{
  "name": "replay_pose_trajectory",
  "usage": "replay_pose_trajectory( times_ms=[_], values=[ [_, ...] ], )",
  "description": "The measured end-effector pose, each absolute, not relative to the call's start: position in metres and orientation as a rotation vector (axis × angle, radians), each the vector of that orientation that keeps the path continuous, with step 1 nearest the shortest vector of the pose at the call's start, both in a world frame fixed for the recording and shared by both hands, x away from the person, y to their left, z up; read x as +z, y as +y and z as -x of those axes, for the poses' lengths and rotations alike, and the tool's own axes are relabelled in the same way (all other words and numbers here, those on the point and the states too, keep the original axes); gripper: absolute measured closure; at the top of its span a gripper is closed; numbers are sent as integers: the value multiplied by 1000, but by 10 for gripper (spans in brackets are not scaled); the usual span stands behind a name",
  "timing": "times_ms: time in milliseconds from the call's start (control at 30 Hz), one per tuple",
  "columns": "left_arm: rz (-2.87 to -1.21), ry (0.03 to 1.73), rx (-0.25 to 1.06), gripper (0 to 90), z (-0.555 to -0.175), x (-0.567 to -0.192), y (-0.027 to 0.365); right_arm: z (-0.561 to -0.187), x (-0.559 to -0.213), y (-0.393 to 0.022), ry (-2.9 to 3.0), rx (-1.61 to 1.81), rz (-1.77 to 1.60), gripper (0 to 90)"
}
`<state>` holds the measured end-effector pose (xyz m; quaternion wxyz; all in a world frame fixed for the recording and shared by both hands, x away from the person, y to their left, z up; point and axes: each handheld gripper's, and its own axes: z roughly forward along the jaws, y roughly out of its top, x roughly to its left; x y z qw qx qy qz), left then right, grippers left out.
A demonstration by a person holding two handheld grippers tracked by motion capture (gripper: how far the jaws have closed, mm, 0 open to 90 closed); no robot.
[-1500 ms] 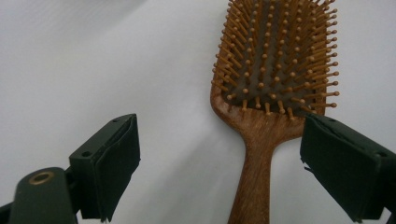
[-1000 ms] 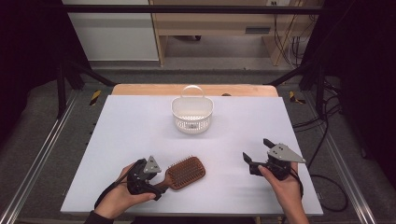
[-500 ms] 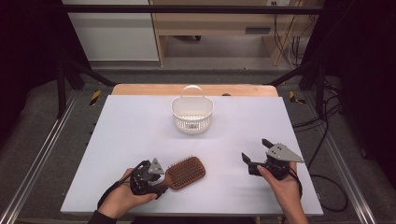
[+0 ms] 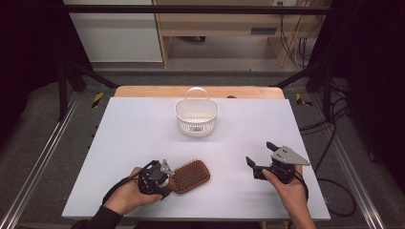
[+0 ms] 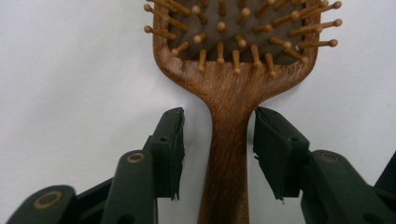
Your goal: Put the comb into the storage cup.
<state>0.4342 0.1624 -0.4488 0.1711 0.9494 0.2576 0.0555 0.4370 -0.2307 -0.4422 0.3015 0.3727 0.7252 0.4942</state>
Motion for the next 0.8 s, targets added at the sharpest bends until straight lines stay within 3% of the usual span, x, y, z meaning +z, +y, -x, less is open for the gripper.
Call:
replay_pose_trajectory(
  times_ms=[500,800],
  values=[
    [-2758,683,183,697,-430,-448,155,-438,-444,-231,1928,1309,-998,88],
    [-2749,693,162,723,-431,-448,155,-438,-445,-230,1941,1308,-1001,88]
  ],
)
